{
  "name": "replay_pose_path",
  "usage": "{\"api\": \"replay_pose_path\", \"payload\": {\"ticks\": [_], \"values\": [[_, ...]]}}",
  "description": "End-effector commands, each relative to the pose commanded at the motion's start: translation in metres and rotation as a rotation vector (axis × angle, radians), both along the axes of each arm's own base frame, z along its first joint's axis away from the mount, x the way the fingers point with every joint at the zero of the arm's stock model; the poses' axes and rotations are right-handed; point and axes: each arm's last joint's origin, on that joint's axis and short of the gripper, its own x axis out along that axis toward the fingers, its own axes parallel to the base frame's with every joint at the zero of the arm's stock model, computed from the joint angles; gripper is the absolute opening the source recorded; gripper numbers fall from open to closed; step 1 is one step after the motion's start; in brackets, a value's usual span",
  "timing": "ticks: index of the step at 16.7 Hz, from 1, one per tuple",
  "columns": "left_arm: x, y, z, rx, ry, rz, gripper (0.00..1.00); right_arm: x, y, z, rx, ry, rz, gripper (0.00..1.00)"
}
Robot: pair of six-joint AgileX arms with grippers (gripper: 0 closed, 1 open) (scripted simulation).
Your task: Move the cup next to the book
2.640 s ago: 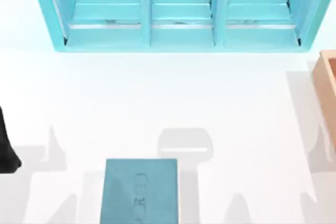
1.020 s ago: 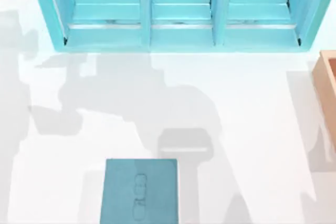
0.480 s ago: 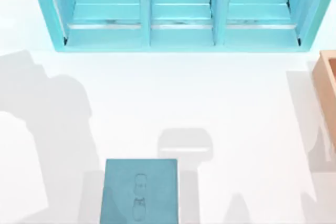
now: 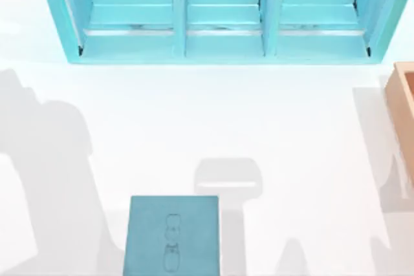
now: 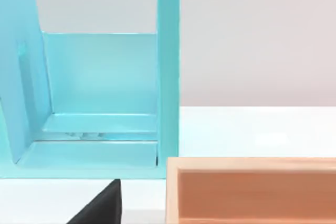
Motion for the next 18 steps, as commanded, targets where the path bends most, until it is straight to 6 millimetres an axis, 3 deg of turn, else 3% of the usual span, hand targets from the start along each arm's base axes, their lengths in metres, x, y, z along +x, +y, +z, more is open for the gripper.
{"api": "replay_pose_path", "payload": {"ticks": [6,14,18], "values": [[0.006,0.002,-0.015,0.0,0.0,0.0,1.0,0.0,0.0,0.0,0.0,0.0,0.0,1.0],[0.005,0.002,-0.081,-0.002,0.004,0.0,1.0,0.0,0.0,0.0,0.0,0.0,0.0,1.0],[0.001,0.0,-0.099,0.0,0.001,0.0,1.0,0.0,0.0,0.0,0.0,0.0,0.0,1.0]]}}
